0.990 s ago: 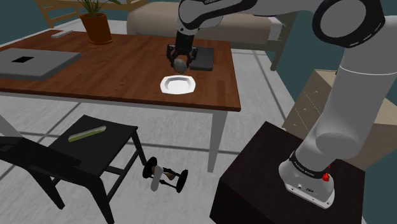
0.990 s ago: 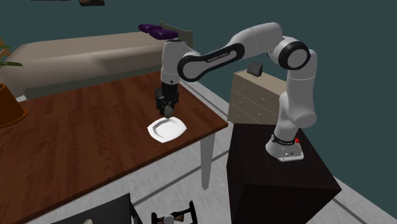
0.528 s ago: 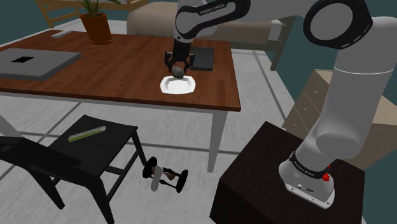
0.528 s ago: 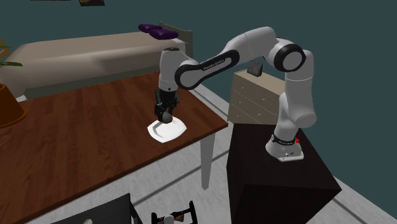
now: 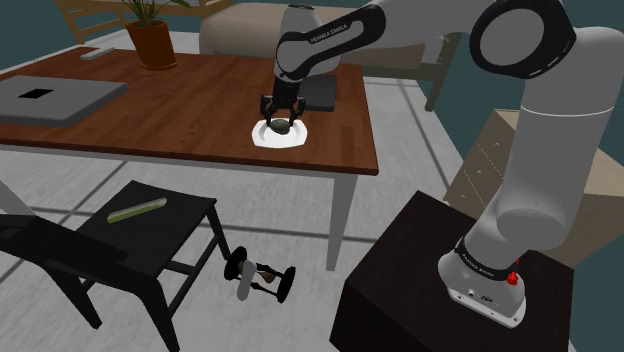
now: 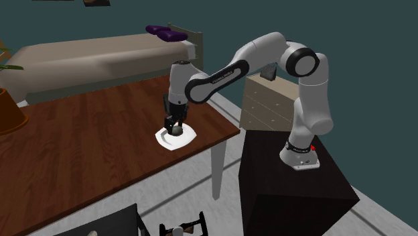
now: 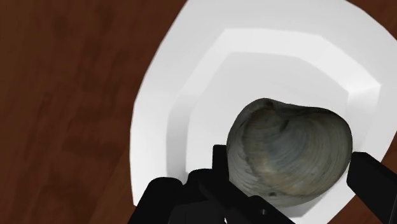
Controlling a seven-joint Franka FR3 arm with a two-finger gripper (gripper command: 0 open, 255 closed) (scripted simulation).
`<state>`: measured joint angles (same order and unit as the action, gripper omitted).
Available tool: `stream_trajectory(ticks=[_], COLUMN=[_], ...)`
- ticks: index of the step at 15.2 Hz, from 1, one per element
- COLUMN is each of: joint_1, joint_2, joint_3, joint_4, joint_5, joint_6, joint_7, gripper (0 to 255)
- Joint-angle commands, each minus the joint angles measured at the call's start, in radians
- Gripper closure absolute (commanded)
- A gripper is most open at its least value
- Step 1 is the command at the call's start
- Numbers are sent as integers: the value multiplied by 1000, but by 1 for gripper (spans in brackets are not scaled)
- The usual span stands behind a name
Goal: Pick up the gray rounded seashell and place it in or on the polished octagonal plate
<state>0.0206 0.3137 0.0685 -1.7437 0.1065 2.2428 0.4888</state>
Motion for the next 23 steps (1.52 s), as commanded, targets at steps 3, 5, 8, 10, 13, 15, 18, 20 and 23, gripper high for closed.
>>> stream_trajectory(ticks=[3,5,8,10,13,15,18,20,23], joint_1=[0,0,0,0,0,-5,-8,-8,-8], joint_2=[4,4,4,4,4,-33,-62,-62,-62], joint_3=[0,0,0,0,0,-2,-3,-3,-3], joint_4=[-3,-3,-3,-3,-3,12,31,31,31], joint_5=[1,1,1,1,1,1,1,1,1], joint_6=[7,7,7,7,7,-44,-92,-92,-92], joint_7=[-1,-1,-1,-1,-1,-1,-2,-2,-2], gripper=[255,255,0,0,0,0,0,0,0])
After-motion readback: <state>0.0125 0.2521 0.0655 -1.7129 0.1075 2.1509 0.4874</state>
